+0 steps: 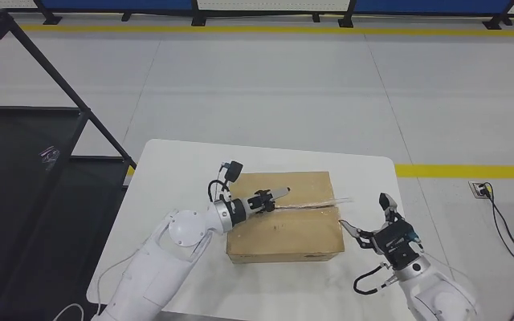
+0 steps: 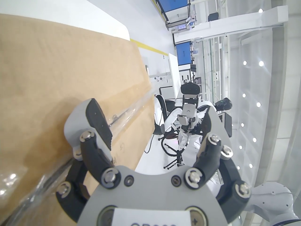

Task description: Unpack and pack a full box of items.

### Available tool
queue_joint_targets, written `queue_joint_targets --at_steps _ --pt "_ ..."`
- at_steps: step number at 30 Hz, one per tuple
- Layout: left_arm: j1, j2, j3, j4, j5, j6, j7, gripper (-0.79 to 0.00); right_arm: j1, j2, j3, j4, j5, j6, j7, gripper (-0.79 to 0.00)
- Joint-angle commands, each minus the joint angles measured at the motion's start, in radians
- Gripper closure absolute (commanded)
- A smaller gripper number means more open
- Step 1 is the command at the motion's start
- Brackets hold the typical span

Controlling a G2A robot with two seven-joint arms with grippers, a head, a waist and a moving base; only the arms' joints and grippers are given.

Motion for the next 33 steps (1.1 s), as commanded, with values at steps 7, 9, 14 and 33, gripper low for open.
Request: queue_joint_targets --at_steps 7,9,14,33 --pt "0.011 -0.004 0.004 -0.027 -0.010 0.000 -0.042 -0.785 -0.005 0.005 0.002 0.012 0.007 0.001 -0.013 -0.785" --pt "0.013 -0.004 0.004 -0.031 -0.012 0.001 -0.050 -0.785 -0.006 0.006 0.002 0.016 0.009 0.002 -0.017 -0.785" --pt "0.014 -0.009 0.009 -0.034 -0.007 0.001 -0.048 -0.785 -0.005 0.009 0.002 0.028 0.014 -0.002 -0.024 -0.785" --pt "0.023 -0.022 -0.054 -0.045 -0.081 -0.019 0.042 -0.785 -0.005 0.021 0.010 0.072 0.033 -0.003 -0.054 -0.785"
